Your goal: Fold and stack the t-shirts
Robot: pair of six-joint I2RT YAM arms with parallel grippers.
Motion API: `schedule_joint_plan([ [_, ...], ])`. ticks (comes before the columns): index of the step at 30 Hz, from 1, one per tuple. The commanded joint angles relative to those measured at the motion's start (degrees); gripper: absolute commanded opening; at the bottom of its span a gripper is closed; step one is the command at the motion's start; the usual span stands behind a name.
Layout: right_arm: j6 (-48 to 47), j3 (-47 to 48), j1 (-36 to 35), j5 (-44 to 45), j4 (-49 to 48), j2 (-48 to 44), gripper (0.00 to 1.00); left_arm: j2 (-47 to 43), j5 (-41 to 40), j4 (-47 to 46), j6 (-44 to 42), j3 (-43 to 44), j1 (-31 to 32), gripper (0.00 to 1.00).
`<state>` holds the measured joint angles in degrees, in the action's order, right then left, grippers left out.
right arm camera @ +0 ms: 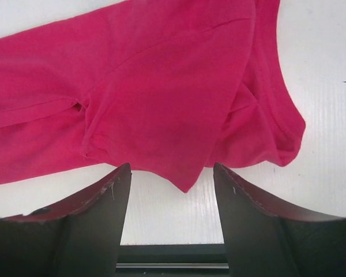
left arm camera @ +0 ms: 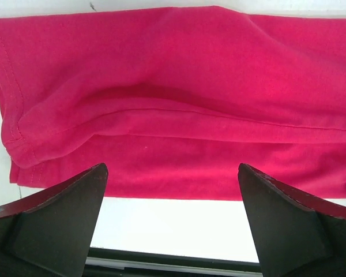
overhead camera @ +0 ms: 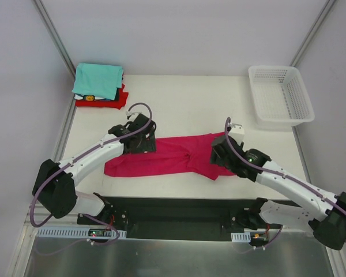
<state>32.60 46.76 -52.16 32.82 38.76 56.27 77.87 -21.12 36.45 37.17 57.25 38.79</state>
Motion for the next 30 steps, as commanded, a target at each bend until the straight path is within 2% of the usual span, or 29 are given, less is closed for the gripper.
schedule_joint_plan([
  [1, -8.33, 4.74, 4.78, -10.57, -7.81, 7.17, 0.62, 0.79, 8.72, 2.74, -1.92, -0.04, -4.85, 0.96],
  [7, -10.71, 6.85, 8.92, -17.96, -11.95, 15.96, 0.62, 4.84, 15.49, 4.60, -0.34, -2.58, -12.58, 0.98],
  [16, -13.70, 9.22, 11.99, -27.10, -15.47, 24.32, 0.62, 4.66, 19.63, 3.89, -1.13, -5.14, -24.53, 0.99],
  [22, -15.02, 12.38, 12.96, -31.32, -14.86, 30.03, 0.62, 4.31, 20.16, 3.90, 0.45, -4.61, -27.71, 0.99],
  [30, -14.93, 10.46, 16.12, -34.83, -17.75, 33.20, 0.63, 7.74, 19.54, 3.46, 0.63, -4.69, -29.64, 0.99],
])
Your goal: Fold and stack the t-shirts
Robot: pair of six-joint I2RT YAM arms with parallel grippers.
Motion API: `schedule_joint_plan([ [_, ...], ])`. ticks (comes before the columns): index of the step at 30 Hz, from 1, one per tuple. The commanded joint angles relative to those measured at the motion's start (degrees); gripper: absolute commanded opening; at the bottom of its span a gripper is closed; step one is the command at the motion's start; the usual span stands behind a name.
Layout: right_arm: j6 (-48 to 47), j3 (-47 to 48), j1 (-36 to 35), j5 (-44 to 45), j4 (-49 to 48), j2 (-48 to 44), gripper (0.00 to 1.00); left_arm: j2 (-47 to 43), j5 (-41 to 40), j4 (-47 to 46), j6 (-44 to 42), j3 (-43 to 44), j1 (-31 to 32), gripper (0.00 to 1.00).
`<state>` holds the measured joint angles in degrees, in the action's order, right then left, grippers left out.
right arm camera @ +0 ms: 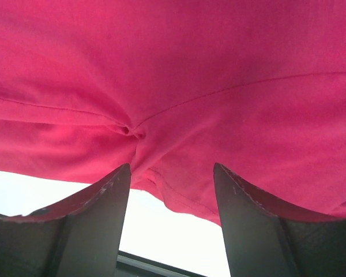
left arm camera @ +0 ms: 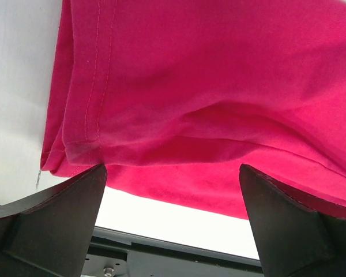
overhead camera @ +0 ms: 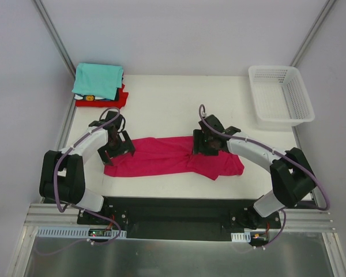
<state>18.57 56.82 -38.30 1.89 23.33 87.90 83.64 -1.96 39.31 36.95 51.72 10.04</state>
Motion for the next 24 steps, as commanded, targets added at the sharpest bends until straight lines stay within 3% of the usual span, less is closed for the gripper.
schedule_joint_plan([
  [1, -0.73, -0.47, 2.79, -4.43, -2.85, 2.53, 0.64, 2.40, 0.55, 0.42, 0.93, 0.40, -1.08, 0.99],
  [9, 0.15, 0.04, 6.84, -3.57, 0.73, 5.09, 0.64, 5.83, 0.64, -0.81, 2.07, -0.05, -1.87, 0.99],
  [14, 0.24, 4.09, 7.10, 2.84, 7.77, 8.08, 0.64, 7.77, 0.64, -0.90, 1.72, 0.66, -2.92, 0.99],
  [24, 0.77, 1.19, 10.53, 7.69, 11.99, 6.59, 0.61, 4.43, -1.56, -0.46, 2.07, -1.45, -7.93, 0.99],
])
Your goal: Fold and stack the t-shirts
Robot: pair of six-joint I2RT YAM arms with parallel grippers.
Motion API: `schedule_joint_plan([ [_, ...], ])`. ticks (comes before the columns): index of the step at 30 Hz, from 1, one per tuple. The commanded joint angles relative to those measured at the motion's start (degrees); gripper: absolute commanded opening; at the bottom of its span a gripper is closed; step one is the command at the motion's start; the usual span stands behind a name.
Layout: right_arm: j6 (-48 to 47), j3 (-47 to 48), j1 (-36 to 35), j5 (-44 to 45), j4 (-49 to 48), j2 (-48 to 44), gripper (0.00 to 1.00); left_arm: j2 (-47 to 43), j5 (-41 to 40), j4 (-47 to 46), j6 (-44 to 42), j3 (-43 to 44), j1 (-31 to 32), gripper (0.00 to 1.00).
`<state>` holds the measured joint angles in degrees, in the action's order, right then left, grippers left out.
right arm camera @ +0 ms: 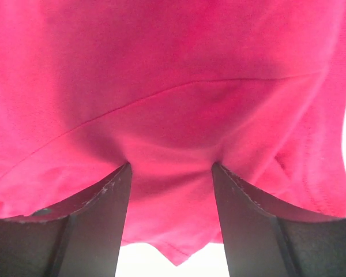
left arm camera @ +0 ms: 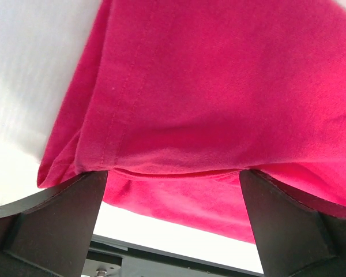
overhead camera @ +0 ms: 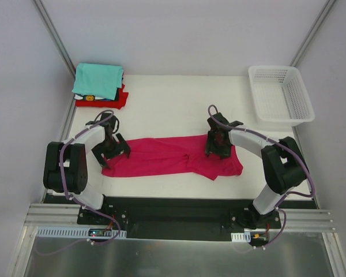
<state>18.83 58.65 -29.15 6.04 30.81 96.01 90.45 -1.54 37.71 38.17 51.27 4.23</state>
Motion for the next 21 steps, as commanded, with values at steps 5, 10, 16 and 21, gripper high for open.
schedule_joint_plan([
  [5, -0.11, -0.47, 2.77, 4.86, 6.19, -1.96, 0.61, -2.74, 0.74, 1.83, 0.06, 0.41, -5.46, 0.99],
  [10, -0.55, -0.12, 3.66, 4.94, 6.28, -0.91, 0.61, -0.63, 2.69, 2.72, -0.47, 2.17, -5.99, 0.99],
  [16, -1.95, -1.00, 5.76, 5.47, 6.46, -0.38, 0.59, -1.07, 1.98, 2.89, -0.73, 1.91, -6.16, 0.99],
  [21, -3.36, -1.35, 8.66, 5.65, 6.02, -1.00, 0.58, -0.54, 1.80, 3.51, -0.99, 2.87, -6.16, 0.99],
])
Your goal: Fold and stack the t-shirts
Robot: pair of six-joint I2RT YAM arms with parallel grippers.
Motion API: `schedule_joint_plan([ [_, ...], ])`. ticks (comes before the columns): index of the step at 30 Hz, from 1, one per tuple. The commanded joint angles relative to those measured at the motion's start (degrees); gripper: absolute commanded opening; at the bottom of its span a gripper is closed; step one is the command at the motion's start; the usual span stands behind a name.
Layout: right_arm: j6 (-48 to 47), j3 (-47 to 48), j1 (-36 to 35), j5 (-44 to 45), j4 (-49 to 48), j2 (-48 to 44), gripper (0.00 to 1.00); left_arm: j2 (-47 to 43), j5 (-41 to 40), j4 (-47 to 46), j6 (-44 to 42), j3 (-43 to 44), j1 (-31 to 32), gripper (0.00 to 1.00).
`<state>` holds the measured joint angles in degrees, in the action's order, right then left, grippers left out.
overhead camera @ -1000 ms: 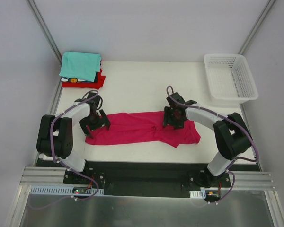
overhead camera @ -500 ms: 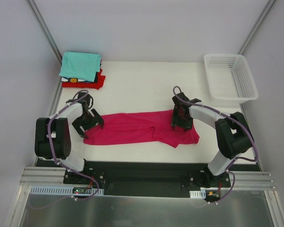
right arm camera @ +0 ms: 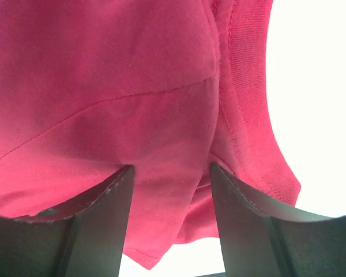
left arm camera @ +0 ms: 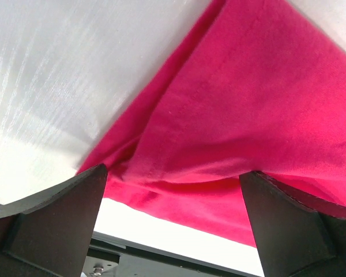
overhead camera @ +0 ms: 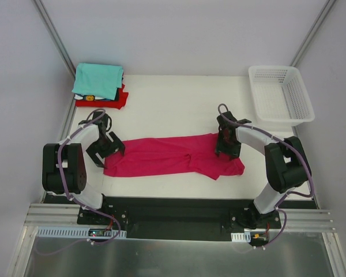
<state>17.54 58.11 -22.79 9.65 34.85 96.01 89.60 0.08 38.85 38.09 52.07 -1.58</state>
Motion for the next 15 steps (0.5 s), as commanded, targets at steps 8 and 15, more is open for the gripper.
schedule_joint_plan([
  [8, -4.70, 0.08, 7.23, 1.86, 2.50, -2.93, 0.58, -0.13, -1.03, 3.77, -1.26, 3.73, -0.96, 0.99],
  [15, -6.38, 2.27, 8.99, 2.05, 4.17, -4.86, 0.57, -1.01, -1.39, 5.71, -2.14, 5.93, -1.49, 0.99],
])
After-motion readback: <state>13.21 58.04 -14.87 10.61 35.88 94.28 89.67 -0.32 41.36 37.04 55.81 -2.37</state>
